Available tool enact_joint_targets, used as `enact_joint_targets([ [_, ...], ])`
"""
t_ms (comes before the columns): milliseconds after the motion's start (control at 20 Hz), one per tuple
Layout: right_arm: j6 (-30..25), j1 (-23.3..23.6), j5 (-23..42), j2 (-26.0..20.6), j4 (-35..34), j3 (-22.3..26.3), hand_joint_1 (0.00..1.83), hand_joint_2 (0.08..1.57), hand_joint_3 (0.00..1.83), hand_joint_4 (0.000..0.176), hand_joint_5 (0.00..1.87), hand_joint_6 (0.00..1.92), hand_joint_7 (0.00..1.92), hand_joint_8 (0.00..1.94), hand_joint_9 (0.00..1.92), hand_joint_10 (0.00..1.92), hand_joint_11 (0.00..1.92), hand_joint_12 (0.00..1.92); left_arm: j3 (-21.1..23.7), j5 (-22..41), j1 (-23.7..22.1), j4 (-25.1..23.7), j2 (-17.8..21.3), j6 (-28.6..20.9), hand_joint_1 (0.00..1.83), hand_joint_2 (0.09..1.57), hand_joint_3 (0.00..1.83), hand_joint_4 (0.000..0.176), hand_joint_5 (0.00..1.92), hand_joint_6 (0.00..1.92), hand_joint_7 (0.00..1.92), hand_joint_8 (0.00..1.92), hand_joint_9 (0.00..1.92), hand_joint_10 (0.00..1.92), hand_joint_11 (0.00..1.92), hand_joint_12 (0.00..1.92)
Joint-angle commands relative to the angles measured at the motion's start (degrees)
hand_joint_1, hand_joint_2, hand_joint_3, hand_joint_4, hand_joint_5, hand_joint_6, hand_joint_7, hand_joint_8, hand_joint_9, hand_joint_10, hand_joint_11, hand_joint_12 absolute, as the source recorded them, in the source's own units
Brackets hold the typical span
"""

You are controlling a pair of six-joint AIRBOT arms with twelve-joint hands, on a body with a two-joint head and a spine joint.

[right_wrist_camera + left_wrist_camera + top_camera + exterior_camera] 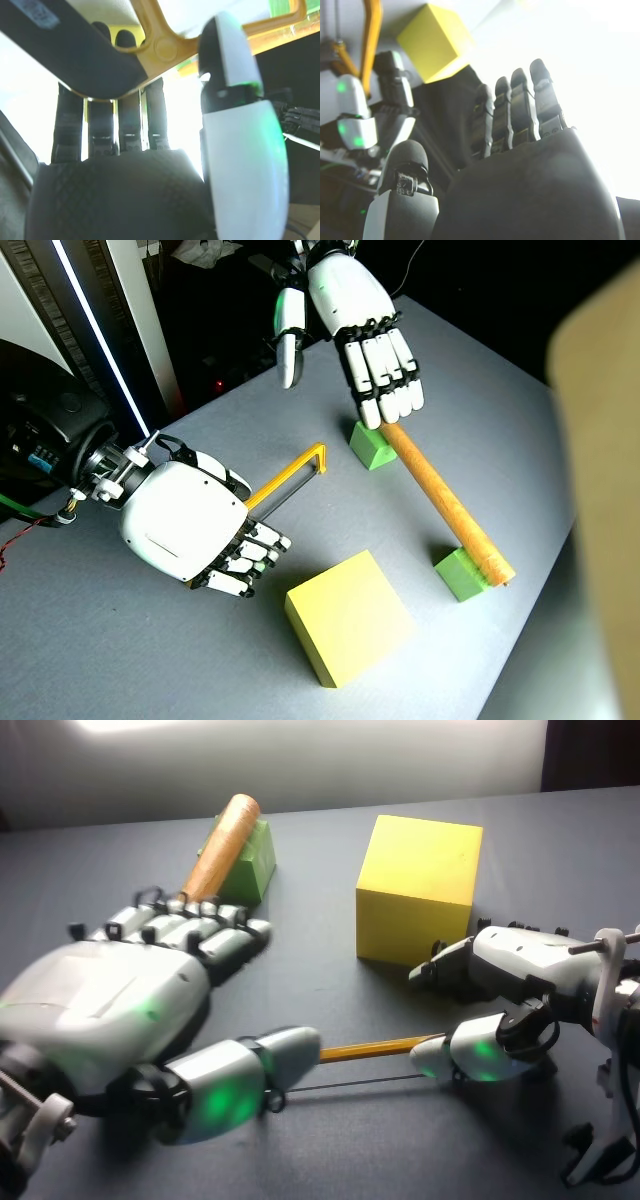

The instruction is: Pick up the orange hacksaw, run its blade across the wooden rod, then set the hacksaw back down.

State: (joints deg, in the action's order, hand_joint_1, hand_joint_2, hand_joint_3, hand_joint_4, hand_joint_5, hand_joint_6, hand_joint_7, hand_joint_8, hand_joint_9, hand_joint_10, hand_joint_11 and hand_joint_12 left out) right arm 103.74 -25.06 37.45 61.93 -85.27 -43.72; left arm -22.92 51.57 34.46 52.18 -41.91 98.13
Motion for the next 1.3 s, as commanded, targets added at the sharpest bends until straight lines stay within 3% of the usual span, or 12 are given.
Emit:
enact_joint_targets([
  [0, -0.36, 0.48, 2.00, -0.25, 3.15, -0.06, 0.82, 1.00, 0.00, 0.000, 0.48, 0.00, 0.52, 0.00, 0.55, 0.00, 0.19, 0.86, -0.07, 2.87, -1.09, -4.97, 0.50, -0.04, 0.00, 1.29, 0.00, 0.000, 0.19, 0.00, 0.12, 0.00, 0.09, 0.00, 0.00, 0.21],
  [400, -0.41, -0.03, 2.81, -0.24, 4.40, -0.60, 0.86, 0.99, 0.00, 0.000, 0.49, 0.01, 0.53, 0.01, 0.57, 0.01, 0.16, 0.92, -0.46, -4.35, -4.59, -7.10, 0.62, -0.33, 0.00, 1.29, 0.00, 0.000, 0.22, 0.00, 0.14, 0.00, 0.10, 0.00, 0.00, 0.20],
  [500, -0.41, -0.17, 2.78, -0.25, 4.42, -0.70, 0.85, 0.99, 0.00, 0.000, 0.54, 0.02, 0.60, 0.03, 0.64, 0.03, 0.21, 0.94, -0.45, -4.35, -4.60, -7.10, 0.68, -0.35, 0.00, 1.29, 0.00, 0.000, 0.30, 0.00, 0.23, 0.00, 0.21, 0.01, 0.00, 0.48],
  [550, -0.37, -0.29, 2.60, -0.25, 4.42, -0.68, 0.85, 0.98, 0.00, 0.000, 0.58, 0.04, 0.64, 0.05, 0.68, 0.05, 0.25, 0.95, -0.48, -4.35, -4.49, -7.10, 0.87, -0.36, 0.11, 1.26, 0.00, 0.000, 0.54, 0.05, 0.58, 0.12, 0.53, 0.17, 0.13, 0.89],
  [600, -0.28, -0.40, 2.29, -0.28, 4.42, -0.64, 0.83, 0.97, 0.00, 0.000, 0.61, 0.04, 0.69, 0.05, 0.72, 0.06, 0.27, 1.00, -0.60, -4.35, -4.46, -7.10, 1.01, -0.36, 0.19, 1.25, 0.00, 0.000, 0.63, 0.18, 0.60, 0.56, 0.48, 0.73, 0.14, 1.25],
  [700, -0.13, -0.45, 1.89, -0.63, 4.42, -0.20, 0.82, 0.97, 0.00, 0.000, 0.64, 0.04, 0.71, 0.06, 0.71, 0.08, 0.24, 1.10, -1.01, -4.35, -4.54, -7.10, 1.06, -0.36, 0.30, 1.20, 0.00, 0.000, 0.39, 1.44, 0.47, 1.62, 0.46, 1.69, 0.28, 1.84],
  [750, -0.04, -0.47, 1.72, -1.01, 4.42, 0.34, 0.81, 0.96, 0.00, 0.000, 0.64, 0.09, 0.68, 0.22, 0.62, 0.37, 0.24, 1.16, -1.26, -4.31, -4.62, -7.10, 1.06, -0.36, 0.34, 1.19, 0.00, 0.000, 0.24, 1.82, 0.37, 1.86, 0.44, 1.87, 0.38, 1.91],
  [800, -0.04, -0.48, 1.71, -1.26, 4.42, 0.72, 0.80, 0.96, 0.00, 0.000, 0.63, 0.15, 0.59, 0.48, 0.49, 0.71, 0.24, 1.20, -1.46, -4.00, -4.66, -7.10, 1.05, -0.36, 0.36, 1.19, 0.00, 0.000, 0.17, 1.90, 0.32, 1.91, 0.41, 1.91, 0.39, 1.92],
  [1100, -0.06, -0.07, 2.32, -1.58, 4.42, 0.82, 0.82, 0.95, 0.00, 0.000, 0.46, 0.67, 0.42, 1.00, 0.37, 1.14, 0.22, 1.33, -3.06, -3.58, -5.16, -7.10, 1.06, -0.58, 0.40, 1.17, 0.00, 0.000, 0.16, 1.92, 0.26, 1.92, 0.37, 1.92, 0.40, 1.92],
  [1150, -0.06, 0.10, 2.32, -1.62, 4.42, 0.82, 0.81, 0.95, 0.00, 0.000, 0.43, 0.63, 0.42, 0.92, 0.36, 1.07, 0.19, 1.32, -3.13, -3.59, -5.21, -7.10, 1.05, -0.59, 0.38, 1.18, 0.00, 0.000, 0.17, 1.92, 0.25, 1.92, 0.36, 1.92, 0.39, 1.92],
  [1200, -0.07, 0.25, 2.33, -1.71, 4.42, 0.82, 0.81, 0.95, 0.00, 0.000, 0.41, 0.45, 0.45, 0.61, 0.39, 0.80, 0.18, 1.19, -3.15, -3.59, -5.23, -7.10, 1.05, -0.59, 0.32, 1.19, 0.00, 0.000, 0.26, 1.58, 0.33, 1.72, 0.36, 1.76, 0.29, 1.84],
  [1250, -0.10, 0.40, 2.33, -1.86, 4.42, 0.82, 0.78, 0.96, 0.00, 0.000, 0.39, 0.25, 0.47, 0.31, 0.42, 0.51, 0.14, 1.07, -3.14, -3.59, -5.24, -7.10, 1.05, -0.59, 0.31, 1.21, 0.00, 0.000, 0.34, 1.12, 0.41, 1.32, 0.40, 1.35, 0.25, 1.54],
])
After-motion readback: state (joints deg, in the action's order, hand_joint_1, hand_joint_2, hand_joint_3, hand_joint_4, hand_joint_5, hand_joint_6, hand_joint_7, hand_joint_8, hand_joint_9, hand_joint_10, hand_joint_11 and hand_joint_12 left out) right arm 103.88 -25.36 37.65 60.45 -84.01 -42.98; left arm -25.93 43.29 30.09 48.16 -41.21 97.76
